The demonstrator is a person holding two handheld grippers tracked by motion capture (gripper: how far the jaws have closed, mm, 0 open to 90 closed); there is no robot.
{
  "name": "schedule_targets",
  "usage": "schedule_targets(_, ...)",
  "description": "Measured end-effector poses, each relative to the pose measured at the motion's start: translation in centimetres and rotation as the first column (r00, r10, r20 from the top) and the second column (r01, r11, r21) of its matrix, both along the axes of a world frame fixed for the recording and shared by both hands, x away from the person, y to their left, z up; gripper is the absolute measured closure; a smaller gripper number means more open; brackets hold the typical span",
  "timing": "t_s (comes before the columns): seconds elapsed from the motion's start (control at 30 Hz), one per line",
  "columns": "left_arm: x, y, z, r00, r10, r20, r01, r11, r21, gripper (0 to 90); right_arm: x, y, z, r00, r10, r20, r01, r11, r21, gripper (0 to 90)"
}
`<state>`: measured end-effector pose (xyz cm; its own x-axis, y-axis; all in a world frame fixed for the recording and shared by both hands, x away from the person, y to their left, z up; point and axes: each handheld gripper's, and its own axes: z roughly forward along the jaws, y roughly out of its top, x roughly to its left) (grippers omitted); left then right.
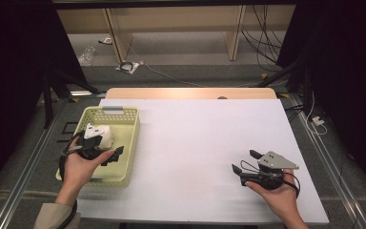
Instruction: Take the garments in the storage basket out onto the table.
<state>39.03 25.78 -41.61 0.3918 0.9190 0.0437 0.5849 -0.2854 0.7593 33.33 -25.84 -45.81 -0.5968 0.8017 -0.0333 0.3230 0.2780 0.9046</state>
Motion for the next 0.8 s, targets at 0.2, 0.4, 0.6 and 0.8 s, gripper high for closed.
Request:
schedule_targets(0.2, 1.5, 0.7, 0.2, 0.9995, 0.031, -0.007, -0.03, 0.9993, 0.02, 3.2, -0.2, 0.0, 0.1, 1.0, -0.004, 0.0, 0.004, 1.0, 0.003, 17.1)
schedule_targets(0.4, 3.6, 1.8, 0.3, 0.9981, 0.057, -0.025, -0.055, 0.9956, 0.076, 1.5, -0.1, 0.1, 0.1, 1.0, -0.001, -0.003, 0.001, 1.0, 0.004, 17.1)
schedule_targets(0.6, 6.2, 2.7, -0.9, 0.9928, 0.091, -0.077, -0.082, 0.9901, 0.114, 0.0, 0.0, 0.1, 0.0, 1.0, 0.003, -0.003, -0.003, 1.0, 0.007, 17.1)
schedule_targets(0.8, 7.9, 3.2, -1.8, 0.9857, 0.117, -0.121, -0.098, 0.9833, 0.153, 0.0, -0.1, 0.1, 0.1, 1.0, 0.002, -0.007, -0.002, 1.0, 0.005, 17.1)
